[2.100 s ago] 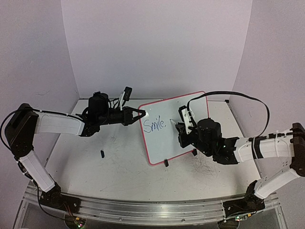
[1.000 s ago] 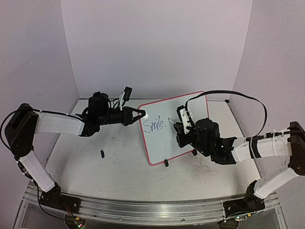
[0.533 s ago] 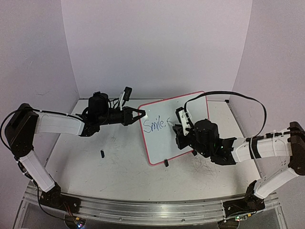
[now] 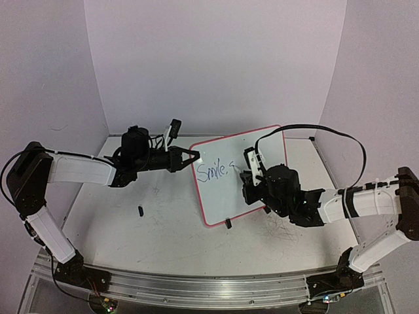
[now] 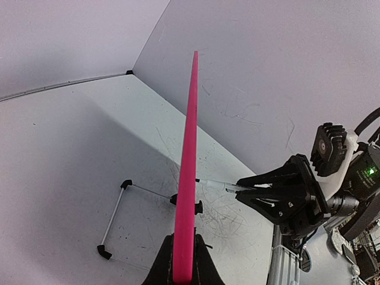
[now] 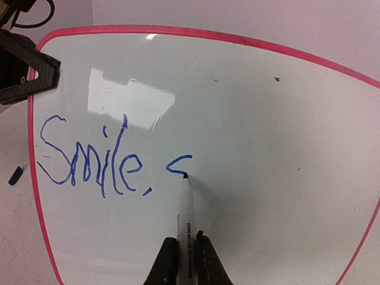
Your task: Write a sentence on the whiteboard
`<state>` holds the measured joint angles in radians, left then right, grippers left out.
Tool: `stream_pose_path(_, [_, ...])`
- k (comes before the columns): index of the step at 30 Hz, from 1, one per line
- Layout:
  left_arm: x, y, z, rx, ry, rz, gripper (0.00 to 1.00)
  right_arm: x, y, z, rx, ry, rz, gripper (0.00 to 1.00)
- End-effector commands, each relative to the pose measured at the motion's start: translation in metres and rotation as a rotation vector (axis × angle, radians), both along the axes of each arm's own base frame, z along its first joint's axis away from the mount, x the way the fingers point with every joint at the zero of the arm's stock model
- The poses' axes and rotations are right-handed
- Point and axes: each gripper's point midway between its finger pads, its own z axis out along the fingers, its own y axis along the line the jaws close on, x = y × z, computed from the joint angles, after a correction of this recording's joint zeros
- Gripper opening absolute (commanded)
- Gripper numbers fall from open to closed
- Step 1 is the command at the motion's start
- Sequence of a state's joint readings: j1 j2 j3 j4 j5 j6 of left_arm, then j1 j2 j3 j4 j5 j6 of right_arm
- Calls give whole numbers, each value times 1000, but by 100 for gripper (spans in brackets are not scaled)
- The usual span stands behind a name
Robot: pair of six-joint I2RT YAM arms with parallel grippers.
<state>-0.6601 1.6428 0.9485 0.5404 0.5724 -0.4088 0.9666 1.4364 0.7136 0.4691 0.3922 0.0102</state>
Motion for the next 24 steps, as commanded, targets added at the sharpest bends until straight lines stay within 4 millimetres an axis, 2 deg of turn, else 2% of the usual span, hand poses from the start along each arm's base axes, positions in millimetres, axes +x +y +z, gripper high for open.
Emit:
stream_pose_path(1, [-6, -1, -26, 91, 14, -31, 0, 3, -7, 4, 14, 12, -52, 0])
stream_pose_path(10, [-7, -1, -24, 88, 12, -35, 0, -3, -7, -2, 18, 40, -38, 0])
stream_pose_path(19, [-7, -1, -22, 85, 10, -37, 0, -9, 4, -5, 19, 51, 0, 0])
stream_pose_path(24, [-8, -1, -22, 85, 10, -38, 0, -7, 11, -3, 20, 43, 5, 0])
